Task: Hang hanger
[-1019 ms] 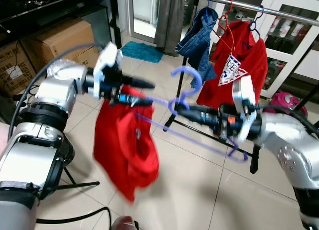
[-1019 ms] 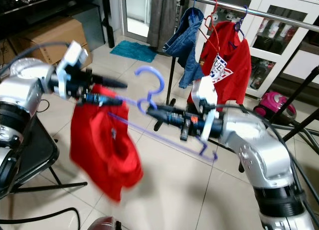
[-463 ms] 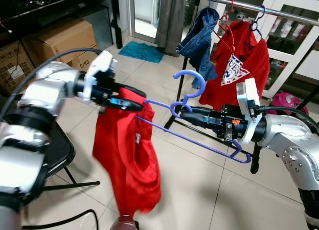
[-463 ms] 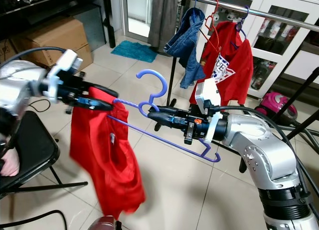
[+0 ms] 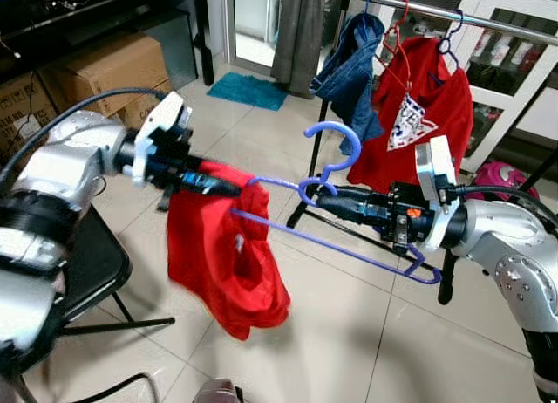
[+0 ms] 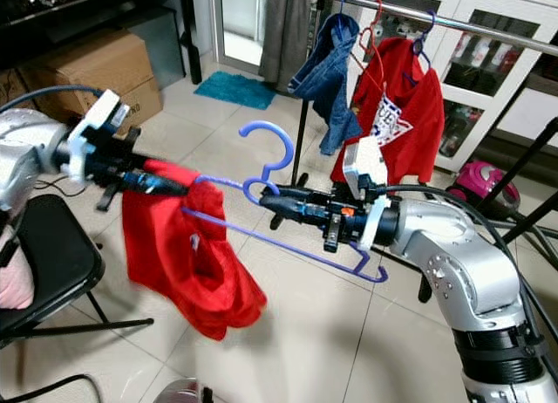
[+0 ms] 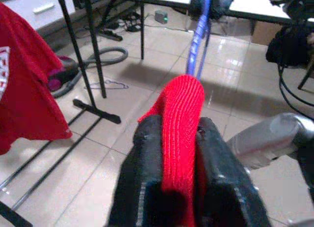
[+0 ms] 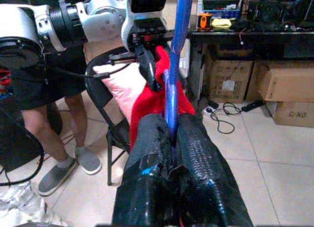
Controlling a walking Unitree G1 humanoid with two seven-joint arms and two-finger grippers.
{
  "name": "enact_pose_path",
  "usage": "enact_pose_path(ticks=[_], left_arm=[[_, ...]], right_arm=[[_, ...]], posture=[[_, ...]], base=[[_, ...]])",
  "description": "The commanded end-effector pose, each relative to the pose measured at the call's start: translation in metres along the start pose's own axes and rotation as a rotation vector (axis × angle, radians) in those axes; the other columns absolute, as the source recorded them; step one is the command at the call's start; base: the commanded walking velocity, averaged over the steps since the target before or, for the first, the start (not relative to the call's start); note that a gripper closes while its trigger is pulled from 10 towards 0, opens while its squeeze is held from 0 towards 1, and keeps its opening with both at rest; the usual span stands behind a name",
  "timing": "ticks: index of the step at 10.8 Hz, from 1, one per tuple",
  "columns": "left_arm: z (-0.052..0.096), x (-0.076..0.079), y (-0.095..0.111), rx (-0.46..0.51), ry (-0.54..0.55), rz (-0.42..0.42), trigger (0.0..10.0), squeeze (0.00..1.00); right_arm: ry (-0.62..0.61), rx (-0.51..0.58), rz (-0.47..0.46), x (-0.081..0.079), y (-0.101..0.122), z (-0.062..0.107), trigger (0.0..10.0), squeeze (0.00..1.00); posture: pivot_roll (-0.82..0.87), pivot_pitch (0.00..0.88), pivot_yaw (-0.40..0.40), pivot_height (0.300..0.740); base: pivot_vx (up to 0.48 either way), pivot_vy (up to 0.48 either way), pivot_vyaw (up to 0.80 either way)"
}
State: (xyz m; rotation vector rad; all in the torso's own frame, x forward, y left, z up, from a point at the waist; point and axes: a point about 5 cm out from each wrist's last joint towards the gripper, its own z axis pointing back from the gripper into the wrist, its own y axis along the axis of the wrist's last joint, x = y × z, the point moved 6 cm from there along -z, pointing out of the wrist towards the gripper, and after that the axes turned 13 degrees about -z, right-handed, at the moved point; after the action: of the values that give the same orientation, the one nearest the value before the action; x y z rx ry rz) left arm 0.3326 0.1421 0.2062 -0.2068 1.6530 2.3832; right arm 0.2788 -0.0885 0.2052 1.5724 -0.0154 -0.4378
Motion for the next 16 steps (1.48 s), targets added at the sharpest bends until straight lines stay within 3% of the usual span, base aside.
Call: enact_pose_path(ticks=[1, 2, 3, 4, 5, 6, 8, 10, 11, 12, 13, 15, 16], left_arm=[[0.006, 0.001, -0.001, -0.013, 0.006, 0.022, 0.0, 0.0], [0.007, 0.001, -0.001, -0.007, 0.011, 0.022, 0.0, 0.0], [0.008, -0.001, 0.004, 0.027, 0.024, 0.025, 0.0, 0.0], [0.009, -0.001, 0.007, 0.052, 0.033, 0.03, 0.0, 0.0], [0.01, -0.002, 0.008, 0.059, 0.044, 0.031, 0.0, 0.0], [0.013, -0.006, 0.008, 0.065, 0.068, 0.028, 0.0, 0.0], [0.025, -0.02, -0.003, 0.086, 0.212, 0.047, 0.0, 0.0], [0.032, -0.03, -0.027, -0.019, 0.375, 0.016, 0.0, 0.0], [0.035, -0.038, -0.032, -0.048, 0.452, -0.01, 0.0, 0.0], [0.029, -0.04, -0.016, 0.056, 0.418, -0.023, 0.0, 0.0], [0.02, -0.04, 0.009, 0.195, 0.344, -0.047, 0.0, 0.0], [0.013, -0.038, 0.038, 0.295, 0.236, -0.107, 0.0, 0.0], [0.01, -0.036, 0.049, 0.317, 0.191, -0.126, 0.0, 0.0]], right_arm=[[0.023, 0.047, 0.042, -0.003, 0.018, 0.003, 0.0, 0.0], [0.023, 0.049, 0.043, -0.003, 0.018, 0.003, 0.0, 0.0], [0.009, 0.048, 0.051, -0.001, 0.018, 0.002, 7.3, 0.0], [-0.012, 0.054, 0.044, 0.002, 0.019, 0.003, 10.0, 0.0], [-0.019, 0.065, 0.026, 0.004, 0.02, 0.003, 10.0, 0.06], [-0.042, 0.086, 0.011, 0.009, 0.023, 0.006, 10.0, 1.0], [-0.06, 0.161, 0.006, 0.013, 0.037, 0.019, 10.0, 1.0], [-0.078, 0.298, -0.013, 0.012, 0.059, 0.038, 10.0, 1.0], [-0.029, 0.249, -0.044, -0.002, 0.045, 0.037, 10.0, 1.0], [-0.007, 0.162, -0.1, -0.011, 0.017, 0.028, 10.0, 1.0], [-0.095, 0.036, -0.132, -0.001, -0.022, 0.014, 10.0, 1.0], [-0.305, 0.005, -0.188, 0.031, -0.053, 0.001, 10.0, 1.0], [-0.375, -0.013, -0.227, 0.037, -0.068, -0.001, 10.0, 1.0]], posture=[[0.07, 0.0, -0.012, 0.74], [0.07, 0.0, -0.012, 0.74], [0.07, 0.0, -0.012, 0.74], [0.07, 0.0, -0.011, 0.74], [0.07, 0.0, -0.011, 0.74], [0.07, 0.0, -0.011, 0.74], [0.07, 0.0, -0.01, 0.74], [0.07, 0.0, -0.013, 0.74], [0.07, 0.0, -0.014, 0.74], [0.07, 0.0, -0.015, 0.74], [0.07, 0.0, -0.008, 0.74], [0.05, 0.0, 0.01, 0.74], [0.04, 0.0, 0.019, 0.74]], base=[[0.0, 0.0, 0.0], [0.0, 0.0, 0.0], [0.0, 0.0, 0.0], [0.0, 0.0, 0.0], [0.0, 0.0, 0.0], [0.0, 0.0, 0.0], [0.0, 0.0, 0.0], [0.0, 0.0, 0.0], [0.0, 0.0, 0.0], [0.0, 0.0, 0.0], [0.0, 0.0, 0.0], [0.0, 0.0, 0.0], [0.0, 0.0, 0.0]])
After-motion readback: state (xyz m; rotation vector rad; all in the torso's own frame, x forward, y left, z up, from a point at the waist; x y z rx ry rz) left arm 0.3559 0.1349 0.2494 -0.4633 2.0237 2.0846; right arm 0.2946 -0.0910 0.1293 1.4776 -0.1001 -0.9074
